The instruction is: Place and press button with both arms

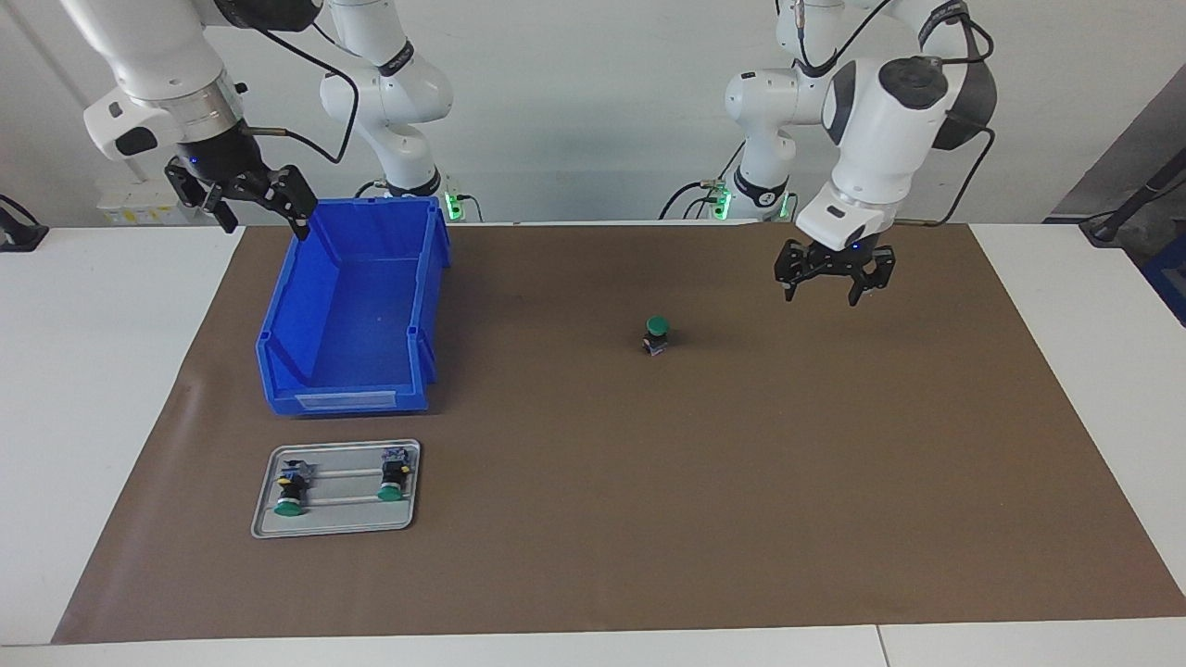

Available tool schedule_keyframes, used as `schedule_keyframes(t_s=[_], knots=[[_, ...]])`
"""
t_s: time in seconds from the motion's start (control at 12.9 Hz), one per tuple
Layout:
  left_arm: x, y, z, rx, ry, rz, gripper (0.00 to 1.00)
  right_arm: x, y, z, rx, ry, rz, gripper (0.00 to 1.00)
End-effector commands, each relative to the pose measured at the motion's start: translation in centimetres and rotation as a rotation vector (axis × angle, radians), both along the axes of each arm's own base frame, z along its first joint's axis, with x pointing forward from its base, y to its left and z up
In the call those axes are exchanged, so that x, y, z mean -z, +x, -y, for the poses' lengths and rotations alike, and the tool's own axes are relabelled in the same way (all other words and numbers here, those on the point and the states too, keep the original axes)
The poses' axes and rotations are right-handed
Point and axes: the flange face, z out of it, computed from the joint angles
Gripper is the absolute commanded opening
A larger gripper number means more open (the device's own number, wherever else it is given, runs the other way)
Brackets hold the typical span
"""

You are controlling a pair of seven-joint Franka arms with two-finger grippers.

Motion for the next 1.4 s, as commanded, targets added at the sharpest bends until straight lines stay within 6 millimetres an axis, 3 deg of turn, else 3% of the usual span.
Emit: schedule_keyframes(t_s=[0.0,0.16,0.39,0.54,0.7,0.93,1.09,1.32], knots=[[-5.7,1.2,-1.6,-0.043,-0.042,0.011,1.0,0.1,-0.1,0.2,-0.012,-0.005,0.004,1.0],[-9.2,2.2,-2.4,-0.027,-0.046,-0.001,1.0,0.0,-0.1,0.2,-0.012,-0.005,0.006,1.0],[-12.3,3.2,-3.3,-0.031,-0.043,-0.036,1.0,0.1,-0.1,0.1,-0.012,-0.005,0.003,1.0],[-13.2,2.8,-4.8,-0.044,-0.042,-0.027,1.0,-0.4,-0.9,0.8,-0.003,-0.003,-0.012,1.0],[-12.9,0.9,-6.4,0.011,-0.035,-0.074,1.0,-0.1,-1.1,-0.2,-0.029,-0.002,-0.016,1.0],[-11.1,0.2,-7.8,-0.003,-0.038,-0.065,1.0,0.8,-0.1,-5.9,-0.061,-0.005,0.028,1.0],[-11.2,0.2,-7.9,-0.004,-0.039,-0.063,1.0,2.3,0.5,-12.4,-0.024,-0.003,0.044,1.0],[-11.1,0.0,-7.9,-0.009,-0.038,-0.077,1.0,5.7,0.8,-20.0,-0.04,0.059,0.066,1.0]])
